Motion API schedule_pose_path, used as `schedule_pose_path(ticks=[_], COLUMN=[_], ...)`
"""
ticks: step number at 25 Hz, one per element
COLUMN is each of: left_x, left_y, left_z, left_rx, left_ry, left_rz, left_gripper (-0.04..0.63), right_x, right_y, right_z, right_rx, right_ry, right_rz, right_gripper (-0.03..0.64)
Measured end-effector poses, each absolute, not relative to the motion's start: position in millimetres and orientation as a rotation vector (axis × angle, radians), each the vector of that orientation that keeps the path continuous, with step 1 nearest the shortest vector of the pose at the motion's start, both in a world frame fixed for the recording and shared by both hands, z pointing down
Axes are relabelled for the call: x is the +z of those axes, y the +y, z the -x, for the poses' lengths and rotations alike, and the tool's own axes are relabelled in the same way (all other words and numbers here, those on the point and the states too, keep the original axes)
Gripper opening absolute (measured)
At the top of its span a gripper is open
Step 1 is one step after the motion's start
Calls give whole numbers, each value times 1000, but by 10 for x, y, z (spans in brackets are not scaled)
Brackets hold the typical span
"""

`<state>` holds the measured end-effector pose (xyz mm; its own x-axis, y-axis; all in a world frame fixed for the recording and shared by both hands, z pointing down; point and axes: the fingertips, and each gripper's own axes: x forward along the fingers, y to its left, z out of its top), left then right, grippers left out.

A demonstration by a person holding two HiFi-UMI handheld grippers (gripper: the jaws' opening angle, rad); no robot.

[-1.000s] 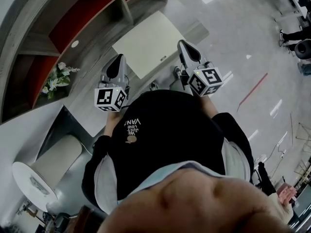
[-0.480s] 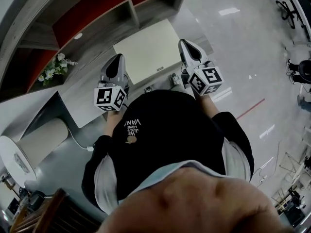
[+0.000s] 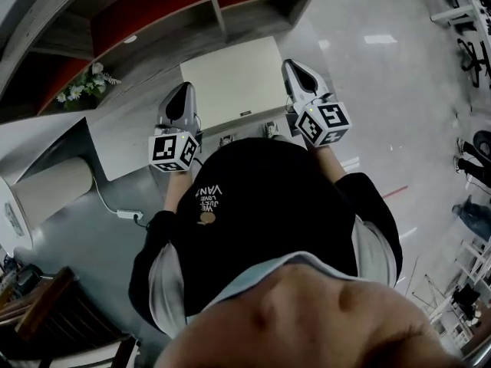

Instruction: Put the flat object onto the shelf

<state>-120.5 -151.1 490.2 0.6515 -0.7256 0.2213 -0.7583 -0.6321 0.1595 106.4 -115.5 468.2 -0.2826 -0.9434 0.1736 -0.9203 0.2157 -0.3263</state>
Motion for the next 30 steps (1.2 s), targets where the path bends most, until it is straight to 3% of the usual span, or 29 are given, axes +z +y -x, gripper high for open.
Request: schedule_pose_path(ticks=[26,30], left_x=[5644,5804], left_y=[-1518,-1535], left_z=[1614,1625], left_rx=[259,286], left_ry=[-1545,-1523], left_rz=[-2323,-2291], left_gripper=[19,62], right_x=[5627,5803], right_y=[-1464,-1470], right_z=[-1295,-1322], right_rx=[-792,-864], right_ry=[2628,2618], right_rz=[1752,1754], right_gripper=[5,74])
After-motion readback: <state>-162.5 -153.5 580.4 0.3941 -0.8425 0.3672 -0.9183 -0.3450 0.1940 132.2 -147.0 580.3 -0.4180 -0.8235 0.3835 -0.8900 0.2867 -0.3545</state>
